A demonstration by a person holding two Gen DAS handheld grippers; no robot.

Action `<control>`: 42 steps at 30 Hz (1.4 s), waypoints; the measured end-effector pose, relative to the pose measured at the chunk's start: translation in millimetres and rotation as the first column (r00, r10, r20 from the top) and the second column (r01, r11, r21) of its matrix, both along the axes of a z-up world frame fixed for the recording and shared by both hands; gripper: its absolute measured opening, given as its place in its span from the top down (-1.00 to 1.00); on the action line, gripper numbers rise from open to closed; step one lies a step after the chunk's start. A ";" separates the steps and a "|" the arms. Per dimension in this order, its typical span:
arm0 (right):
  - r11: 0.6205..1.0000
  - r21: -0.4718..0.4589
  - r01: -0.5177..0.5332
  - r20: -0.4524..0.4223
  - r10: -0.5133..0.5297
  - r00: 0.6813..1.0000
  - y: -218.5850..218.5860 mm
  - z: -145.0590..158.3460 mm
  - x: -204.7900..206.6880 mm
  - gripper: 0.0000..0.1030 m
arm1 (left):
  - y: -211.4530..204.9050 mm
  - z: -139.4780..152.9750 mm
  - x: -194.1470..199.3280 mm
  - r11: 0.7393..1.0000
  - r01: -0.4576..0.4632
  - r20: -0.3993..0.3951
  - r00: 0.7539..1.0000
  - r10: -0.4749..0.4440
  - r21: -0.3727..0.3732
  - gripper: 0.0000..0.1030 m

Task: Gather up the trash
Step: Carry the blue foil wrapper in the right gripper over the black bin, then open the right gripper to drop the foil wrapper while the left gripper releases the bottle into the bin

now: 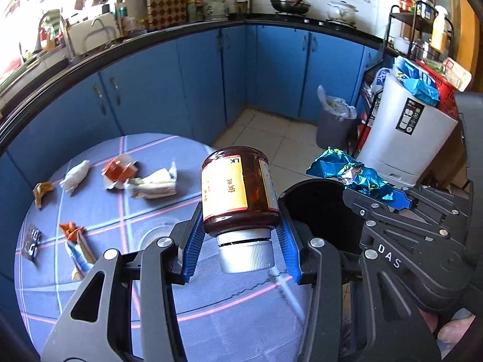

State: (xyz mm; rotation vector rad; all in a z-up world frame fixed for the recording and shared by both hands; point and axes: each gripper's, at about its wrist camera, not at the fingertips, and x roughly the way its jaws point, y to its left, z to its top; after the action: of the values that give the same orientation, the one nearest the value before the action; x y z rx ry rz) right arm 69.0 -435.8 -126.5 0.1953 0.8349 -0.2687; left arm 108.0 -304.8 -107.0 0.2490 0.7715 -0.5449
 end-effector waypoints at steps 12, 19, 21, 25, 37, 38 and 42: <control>0.997 0.013 0.080 0.002 -0.080 0.997 -31.7 -5.1 -1.2 0.43 | -33.7 2.5 6.0 0.999 0.042 0.016 0.999 -0.042 0.007 0.09; 0.995 0.028 0.101 0.020 -0.101 0.995 -46.0 -0.4 -0.9 0.42 | -48.3 10.7 14.4 0.999 0.047 0.031 0.998 -0.046 -0.005 0.09; 0.994 0.032 0.104 0.023 -0.105 0.994 -49.4 0.2 -0.5 0.38 | -50.6 13.3 16.4 0.999 0.047 0.036 0.998 -0.047 -0.009 0.09; 0.992 0.027 0.124 0.048 -0.125 0.991 -54.6 5.2 -3.5 -0.49 | -55.1 16.8 18.6 0.999 0.051 0.040 0.998 -0.050 -0.013 0.09; 0.973 -0.004 0.231 0.039 -0.231 0.972 -78.2 2.0 -20.2 -0.57 | -81.4 22.7 11.6 0.994 0.111 0.045 0.993 -0.111 -0.008 0.09; 0.971 0.001 0.237 0.037 -0.237 0.971 -80.8 0.7 -21.9 -0.57 | -83.3 22.8 11.2 0.993 0.116 0.042 0.992 -0.115 -0.010 0.08; 0.969 0.005 0.248 0.034 -0.248 0.968 -86.2 -2.0 -26.2 -0.56 | -90.8 23.6 9.9 0.991 0.130 0.036 0.991 -0.129 -0.017 0.06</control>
State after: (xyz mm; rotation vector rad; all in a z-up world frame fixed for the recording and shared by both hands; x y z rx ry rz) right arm 42.8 -522.0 -128.5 0.3055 0.7763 -0.4990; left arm 117.8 -395.6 -83.5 0.2913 0.7193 -0.6689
